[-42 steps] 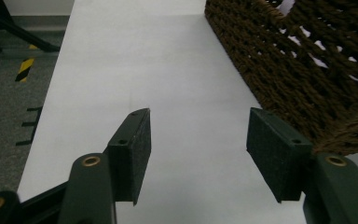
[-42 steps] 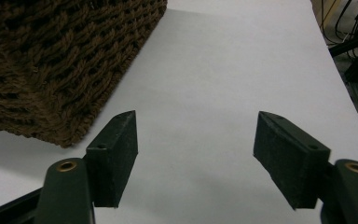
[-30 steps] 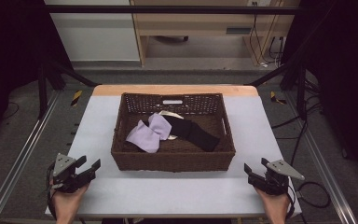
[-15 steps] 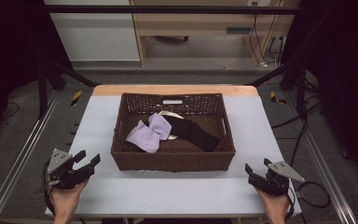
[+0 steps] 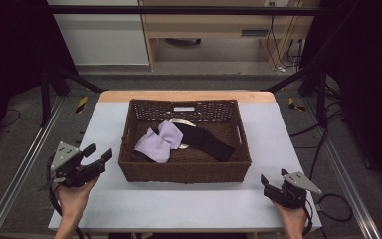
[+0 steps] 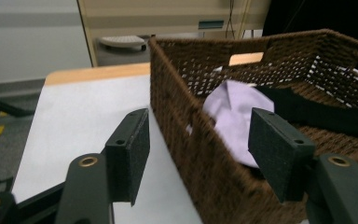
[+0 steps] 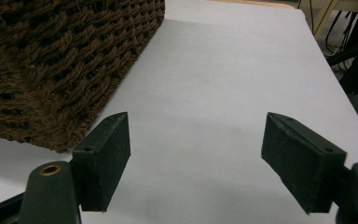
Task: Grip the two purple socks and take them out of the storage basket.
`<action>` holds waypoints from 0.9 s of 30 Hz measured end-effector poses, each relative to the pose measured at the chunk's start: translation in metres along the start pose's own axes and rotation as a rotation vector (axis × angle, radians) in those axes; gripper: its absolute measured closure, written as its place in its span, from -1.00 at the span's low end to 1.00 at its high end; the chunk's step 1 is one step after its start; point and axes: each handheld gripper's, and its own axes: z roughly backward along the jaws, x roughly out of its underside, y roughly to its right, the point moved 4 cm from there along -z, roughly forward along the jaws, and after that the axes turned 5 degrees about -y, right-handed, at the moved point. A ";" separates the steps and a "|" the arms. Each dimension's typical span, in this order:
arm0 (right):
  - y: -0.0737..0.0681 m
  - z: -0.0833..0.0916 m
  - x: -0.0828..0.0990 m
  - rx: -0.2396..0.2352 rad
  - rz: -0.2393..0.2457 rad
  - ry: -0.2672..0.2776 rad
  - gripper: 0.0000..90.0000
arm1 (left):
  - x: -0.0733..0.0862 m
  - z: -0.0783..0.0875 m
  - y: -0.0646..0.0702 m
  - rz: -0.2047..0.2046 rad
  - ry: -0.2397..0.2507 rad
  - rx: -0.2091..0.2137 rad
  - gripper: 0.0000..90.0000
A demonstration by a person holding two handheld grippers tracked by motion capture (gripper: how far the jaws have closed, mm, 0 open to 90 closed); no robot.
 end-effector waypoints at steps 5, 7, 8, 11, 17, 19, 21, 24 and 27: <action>0.000 0.000 0.000 0.005 -0.002 0.001 -0.49 | -0.023 -0.005 0.015 -0.052 0.016 0.007 -0.17; 0.000 0.000 0.000 0.004 0.002 0.000 -0.49 | -0.031 -0.008 0.020 -0.067 0.018 0.007 -0.17; 0.000 0.000 0.000 0.004 0.002 0.000 -0.49 | -0.034 -0.010 0.022 -0.071 0.018 0.009 -0.17; 0.000 -0.001 0.000 0.006 0.005 -0.004 -0.50 | -0.045 -0.019 0.030 -0.085 0.015 0.009 -0.20; 0.000 -0.001 0.000 0.015 0.001 -0.007 -0.52 | -0.057 -0.033 0.037 -0.076 0.017 0.022 -0.22; 0.000 -0.001 0.000 0.018 0.002 -0.006 -0.52 | -0.059 -0.036 0.037 -0.078 0.012 0.020 -0.23; 0.000 -0.001 0.000 0.018 -0.001 -0.009 -0.52 | -0.062 -0.043 0.037 -0.088 0.004 0.005 -0.23; 0.001 -0.001 0.000 0.021 -0.002 -0.011 -0.52 | -0.064 -0.048 0.037 -0.090 0.001 0.006 -0.22; 0.001 -0.001 0.000 0.024 -0.004 -0.008 -0.52 | -0.066 -0.057 0.036 -0.086 -0.005 0.008 -0.21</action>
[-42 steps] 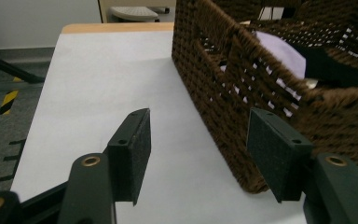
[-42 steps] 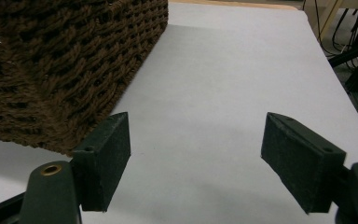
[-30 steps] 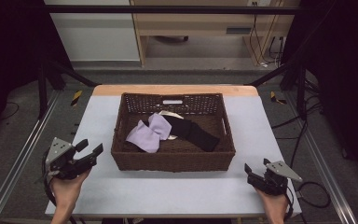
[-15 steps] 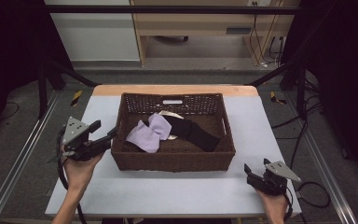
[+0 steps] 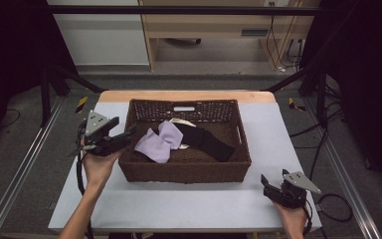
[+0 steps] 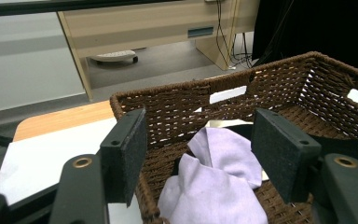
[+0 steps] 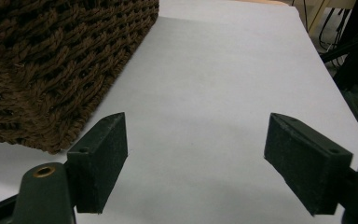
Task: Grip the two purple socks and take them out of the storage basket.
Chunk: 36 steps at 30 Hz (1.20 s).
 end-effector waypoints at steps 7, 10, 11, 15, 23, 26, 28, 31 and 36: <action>0.000 0.000 0.000 0.009 -0.006 0.004 -0.53 | -0.004 -0.018 0.002 -0.002 -0.021 0.000 -0.17; 0.001 0.001 -0.001 0.015 -0.013 0.014 -0.54 | -0.008 -0.027 0.004 -0.009 -0.019 0.006 -0.17; 0.001 0.001 -0.001 0.016 -0.014 0.021 -0.54 | -0.009 -0.030 0.004 -0.006 -0.023 0.010 -0.16; 0.001 0.000 -0.001 0.020 -0.014 0.023 -0.56 | -0.014 -0.045 0.008 -0.013 -0.036 0.009 -0.15; 0.000 0.000 -0.001 0.026 -0.001 0.018 -0.55 | -0.011 -0.068 0.009 -0.033 -0.067 0.005 -0.11; 0.000 0.000 -0.001 0.027 -0.005 0.014 -0.55 | -0.007 -0.079 0.008 -0.026 -0.102 0.007 -0.08; 0.000 0.000 -0.001 0.030 -0.004 0.013 -0.55 | -0.004 -0.085 0.008 -0.042 -0.126 0.003 -0.07; 0.000 0.000 -0.001 0.030 -0.001 0.016 -0.54 | -0.002 -0.090 0.010 -0.042 -0.146 -0.005 -0.04; 0.000 0.000 -0.001 0.028 0.001 0.016 -0.54 | 0.005 -0.104 0.013 -0.053 -0.192 0.011 0.08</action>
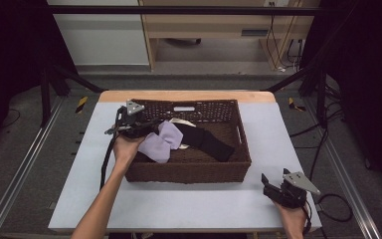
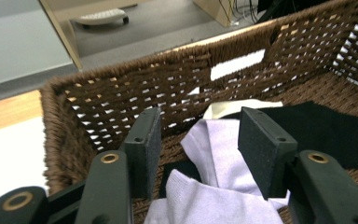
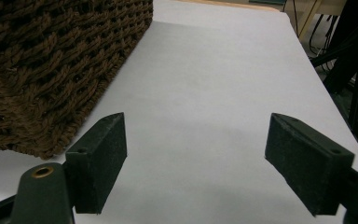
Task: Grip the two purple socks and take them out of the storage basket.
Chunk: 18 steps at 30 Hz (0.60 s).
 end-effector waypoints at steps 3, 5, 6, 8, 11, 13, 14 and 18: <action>0.000 0.000 0.000 -0.001 -0.001 0.000 -0.54 | 0.002 -0.005 -0.001 0.006 -0.032 0.002 0.08; 0.000 0.000 0.000 -0.001 0.001 0.000 -0.53 | 0.003 -0.008 0.000 -0.013 -0.051 -0.018 0.09; 0.000 0.000 0.000 -0.001 0.000 -0.002 -0.53 | 0.003 -0.009 0.001 -0.023 -0.057 -0.022 0.09; 0.000 0.000 0.000 0.000 0.001 -0.005 -0.53 | 0.004 -0.011 0.001 -0.026 -0.061 -0.015 0.10; 0.000 0.000 0.000 -0.002 0.004 -0.004 -0.53 | 0.003 -0.012 0.001 -0.018 -0.062 -0.017 0.12; 0.000 0.000 0.000 -0.001 0.007 -0.004 -0.53 | 0.002 -0.016 0.001 0.008 -0.081 -0.015 0.15; 0.000 0.000 0.000 -0.001 0.007 -0.004 -0.53 | 0.002 -0.018 0.001 0.013 -0.085 -0.017 0.16; 0.000 0.000 0.000 -0.003 0.008 -0.005 -0.53 | 0.007 -0.028 0.004 0.017 -0.125 -0.039 0.19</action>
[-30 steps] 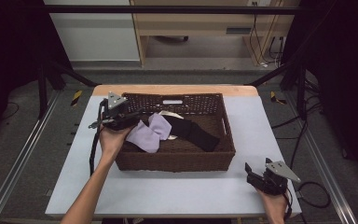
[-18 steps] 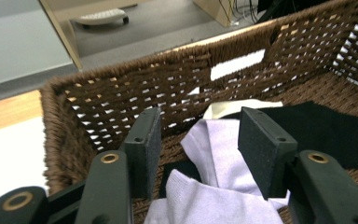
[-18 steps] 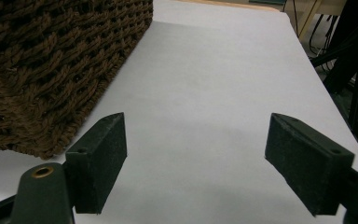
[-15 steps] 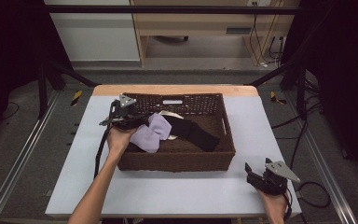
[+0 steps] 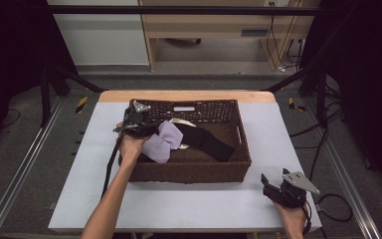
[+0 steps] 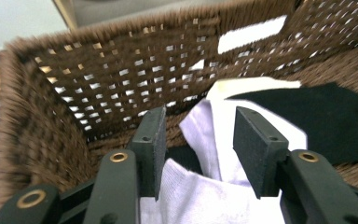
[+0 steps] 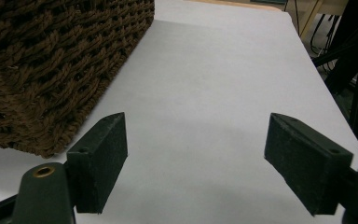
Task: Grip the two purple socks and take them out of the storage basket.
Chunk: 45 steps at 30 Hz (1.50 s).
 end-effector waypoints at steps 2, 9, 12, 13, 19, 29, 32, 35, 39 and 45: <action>0.000 0.000 0.000 0.000 0.001 0.005 -0.53 | 0.001 -0.003 0.002 -0.033 -0.015 -0.024 0.21; -0.001 0.000 0.000 0.000 0.006 -0.003 -0.53 | 0.007 -0.009 0.007 -0.038 -0.084 -0.031 0.23; -0.001 0.000 0.000 0.001 0.010 0.000 -0.52 | 0.012 -0.014 0.008 -0.003 -0.149 -0.005 0.26; -0.001 0.000 0.000 0.001 0.010 0.000 -0.52 | 0.012 -0.014 0.008 -0.003 -0.149 -0.005 0.28; -0.001 0.001 0.000 0.001 0.012 0.007 -0.52 | 0.017 -0.017 0.005 0.022 -0.214 -0.050 0.10; -0.002 0.001 0.000 -0.002 0.014 0.004 -0.52 | 0.021 -0.023 0.001 0.067 -0.277 -0.060 0.15; -0.002 0.001 0.000 -0.001 0.013 0.004 -0.52 | 0.022 -0.024 0.001 0.079 -0.317 -0.062 0.42; -0.002 0.001 0.000 -0.002 0.014 0.004 -0.52 | 0.024 -0.024 0.002 0.081 -0.336 -0.058 0.65; -0.002 0.001 0.000 -0.002 0.014 0.005 -0.52 | 0.023 -0.022 0.002 0.085 -0.335 -0.048 0.85; -0.002 0.001 0.000 -0.001 0.011 0.003 -0.52 | 0.016 -0.010 0.004 0.059 -0.211 -0.040 0.86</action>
